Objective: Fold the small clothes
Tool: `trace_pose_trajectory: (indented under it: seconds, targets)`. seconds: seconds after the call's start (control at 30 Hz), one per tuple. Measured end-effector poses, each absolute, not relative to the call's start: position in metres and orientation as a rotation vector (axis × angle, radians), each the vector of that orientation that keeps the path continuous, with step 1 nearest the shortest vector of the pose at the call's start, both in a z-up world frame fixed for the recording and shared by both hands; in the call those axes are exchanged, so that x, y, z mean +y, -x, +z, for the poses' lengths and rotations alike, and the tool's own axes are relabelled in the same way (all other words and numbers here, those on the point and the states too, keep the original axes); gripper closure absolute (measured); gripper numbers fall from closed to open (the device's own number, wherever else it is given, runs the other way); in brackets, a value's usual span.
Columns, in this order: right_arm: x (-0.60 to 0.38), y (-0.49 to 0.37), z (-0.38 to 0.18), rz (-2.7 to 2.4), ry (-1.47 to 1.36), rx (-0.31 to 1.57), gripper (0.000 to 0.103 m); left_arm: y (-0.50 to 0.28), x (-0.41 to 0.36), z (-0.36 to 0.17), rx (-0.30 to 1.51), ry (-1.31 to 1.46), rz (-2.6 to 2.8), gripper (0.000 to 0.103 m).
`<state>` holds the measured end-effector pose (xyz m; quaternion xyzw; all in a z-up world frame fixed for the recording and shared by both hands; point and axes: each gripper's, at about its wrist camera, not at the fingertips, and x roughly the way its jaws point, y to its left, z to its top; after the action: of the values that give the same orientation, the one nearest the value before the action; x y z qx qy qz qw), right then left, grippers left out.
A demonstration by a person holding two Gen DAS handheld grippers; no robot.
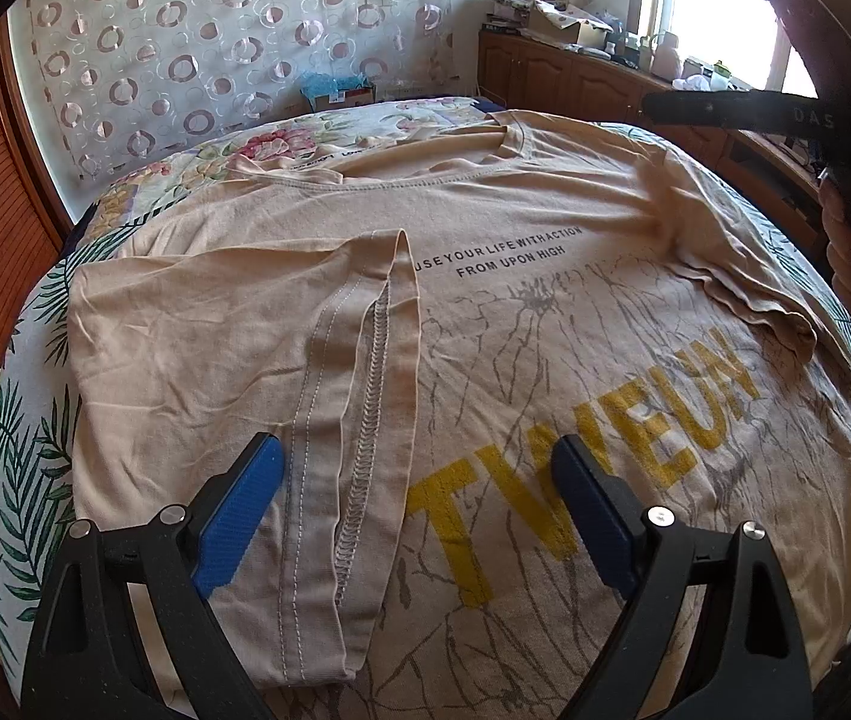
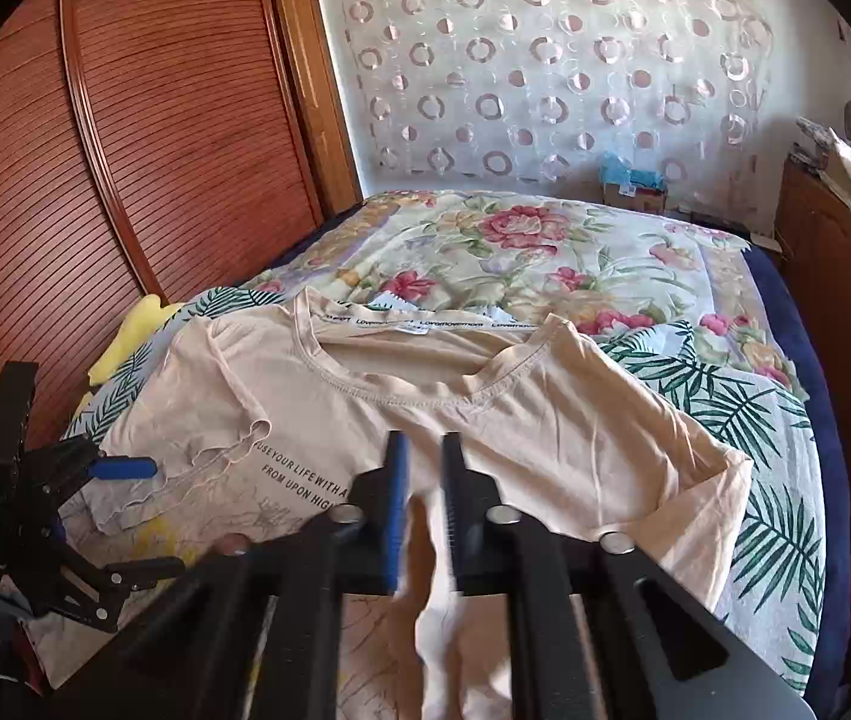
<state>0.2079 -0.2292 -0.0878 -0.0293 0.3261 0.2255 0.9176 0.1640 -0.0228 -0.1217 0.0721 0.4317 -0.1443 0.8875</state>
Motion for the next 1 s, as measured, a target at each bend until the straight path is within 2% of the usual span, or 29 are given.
trace_pose_trajectory:
  seconds: [0.6, 1.0]
  targets:
    - [-0.252, -0.103, -0.115, 0.325, 0.073, 0.812, 0.077, -0.163, -0.023, -0.122, 0.898, -0.150, -0.300, 0.012]
    - [-0.237, -0.092, -0.138, 0.291, 0.192, 0.872, 0.078, -0.163, -0.023, -0.122, 0.898, -0.150, -0.300, 0.012]
